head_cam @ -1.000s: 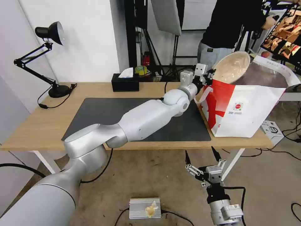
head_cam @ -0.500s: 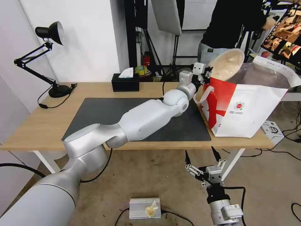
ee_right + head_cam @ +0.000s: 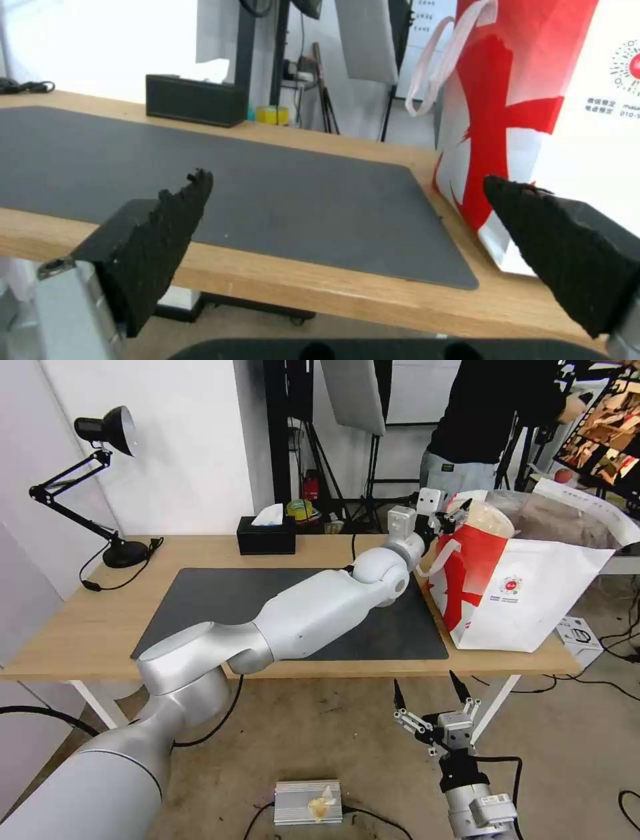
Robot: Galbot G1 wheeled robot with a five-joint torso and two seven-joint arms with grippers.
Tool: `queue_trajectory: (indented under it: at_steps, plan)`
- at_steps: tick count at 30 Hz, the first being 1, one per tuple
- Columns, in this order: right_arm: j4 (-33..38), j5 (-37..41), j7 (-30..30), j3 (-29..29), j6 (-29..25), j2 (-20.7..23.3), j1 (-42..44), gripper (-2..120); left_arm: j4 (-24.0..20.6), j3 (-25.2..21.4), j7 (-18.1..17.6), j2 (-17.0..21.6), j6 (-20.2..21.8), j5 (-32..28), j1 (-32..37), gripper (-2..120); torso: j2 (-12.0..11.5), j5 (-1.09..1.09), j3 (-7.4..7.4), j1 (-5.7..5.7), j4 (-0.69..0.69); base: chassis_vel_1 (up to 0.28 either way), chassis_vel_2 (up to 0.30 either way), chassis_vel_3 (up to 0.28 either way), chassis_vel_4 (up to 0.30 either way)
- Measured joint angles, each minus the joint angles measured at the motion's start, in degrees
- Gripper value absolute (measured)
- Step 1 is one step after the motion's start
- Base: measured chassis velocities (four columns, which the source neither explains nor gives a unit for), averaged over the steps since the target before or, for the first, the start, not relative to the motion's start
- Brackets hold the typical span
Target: Pick up the trash from the table and place it into the takeout bag.
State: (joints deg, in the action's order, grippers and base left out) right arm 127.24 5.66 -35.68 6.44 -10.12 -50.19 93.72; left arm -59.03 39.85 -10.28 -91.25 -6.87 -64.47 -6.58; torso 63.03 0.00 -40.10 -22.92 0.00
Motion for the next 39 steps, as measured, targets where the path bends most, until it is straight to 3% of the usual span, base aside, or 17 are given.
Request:
queue_trajectory:
  at_steps: [7,18,28,32,33,38,39]
  plan:
    - [0.0,0.0,0.0,0.0,0.0,0.0,0.0,100,-1.03,0.27,-0.25,0.46,0.12,-0.77,-0.54,99,0.0,0.0,0.0,0.0,0.0,0.0,0.0,0.0,0.0]
    - [0.0,0.0,0.0,0.0,0.0,0.0,0.0,100,-5.68,1.06,-2.0,3.6,0.36,-1.06,-2.15,100,0.0,0.0,0.0,0.0,-0.01,0.0,0.0,0.0,0.0]
    - [0.0,0.0,0.0,0.0,0.0,0.0,0.0,100,-15.85,2.44,-6.93,12.73,1.35,6.26,-4.88,100,0.0,-0.01,0.0,0.0,-0.01,0.0,0.0,0.0,0.0]
    - [0.0,0.0,0.0,0.0,0.0,0.0,0.0,100,-24.83,1.99,-12.49,19.76,-0.1,6.14,-3.5,100,0.0,-0.02,0.0,0.0,0.0,0.0,0.0,0.0,0.0]
    - [0.0,0.0,0.0,0.0,0.0,0.0,0.0,100,-24.83,1.99,-12.49,19.76,-0.1,6.14,-3.5,100,0.0,-0.02,0.0,0.0,0.0,0.0,0.0,0.0,0.0]
    - [0.0,0.0,0.0,0.0,0.0,0.0,0.0,100,-34.0,-1.21,-15.95,28.05,-2.11,6.2,1.24,100,0.0,-0.03,0.0,0.0,0.0,0.0,0.0,0.0,0.0]
    - [0.0,0.0,0.0,0.0,0.0,0.0,0.0,100,-34.0,-1.21,-15.95,28.05,-2.11,6.2,1.24,100,0.0,-0.03,0.0,0.0,0.0,0.0,0.0,0.0,0.0]
